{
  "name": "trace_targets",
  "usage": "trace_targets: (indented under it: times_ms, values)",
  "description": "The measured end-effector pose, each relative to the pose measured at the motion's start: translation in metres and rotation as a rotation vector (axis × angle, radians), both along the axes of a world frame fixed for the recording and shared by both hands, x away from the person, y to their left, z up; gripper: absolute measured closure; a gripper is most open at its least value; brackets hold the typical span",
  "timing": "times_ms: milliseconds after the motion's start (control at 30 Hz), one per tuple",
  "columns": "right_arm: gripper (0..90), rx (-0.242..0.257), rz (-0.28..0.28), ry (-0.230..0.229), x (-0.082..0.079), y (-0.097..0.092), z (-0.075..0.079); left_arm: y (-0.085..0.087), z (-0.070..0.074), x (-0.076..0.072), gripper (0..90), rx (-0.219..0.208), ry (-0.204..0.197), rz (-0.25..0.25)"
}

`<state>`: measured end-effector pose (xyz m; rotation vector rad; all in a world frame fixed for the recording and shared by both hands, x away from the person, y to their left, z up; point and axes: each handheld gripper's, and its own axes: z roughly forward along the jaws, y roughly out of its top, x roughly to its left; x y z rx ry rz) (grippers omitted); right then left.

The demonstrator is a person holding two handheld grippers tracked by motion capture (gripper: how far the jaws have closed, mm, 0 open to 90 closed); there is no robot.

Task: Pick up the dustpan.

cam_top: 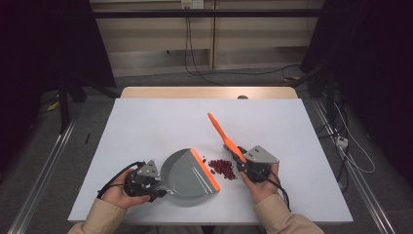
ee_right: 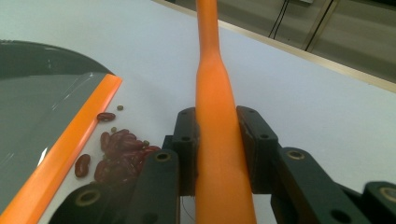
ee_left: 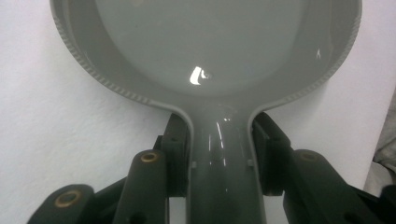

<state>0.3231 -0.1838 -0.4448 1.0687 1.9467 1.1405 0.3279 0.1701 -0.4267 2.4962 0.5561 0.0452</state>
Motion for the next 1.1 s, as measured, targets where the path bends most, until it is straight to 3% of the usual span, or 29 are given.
trace_targets:
  times_ms: [300,1100]
  values:
    - [70.8,0.04,-0.017,0.014,-0.004,0.01,0.0,-0.006,0.0,0.002,62.9,0.002,0.025,-0.009]
    - [69.8,0.127,0.005,0.032,-0.01,0.037,-0.003,-0.021,-0.001,0.004,62.7,-0.011,0.057,-0.022]
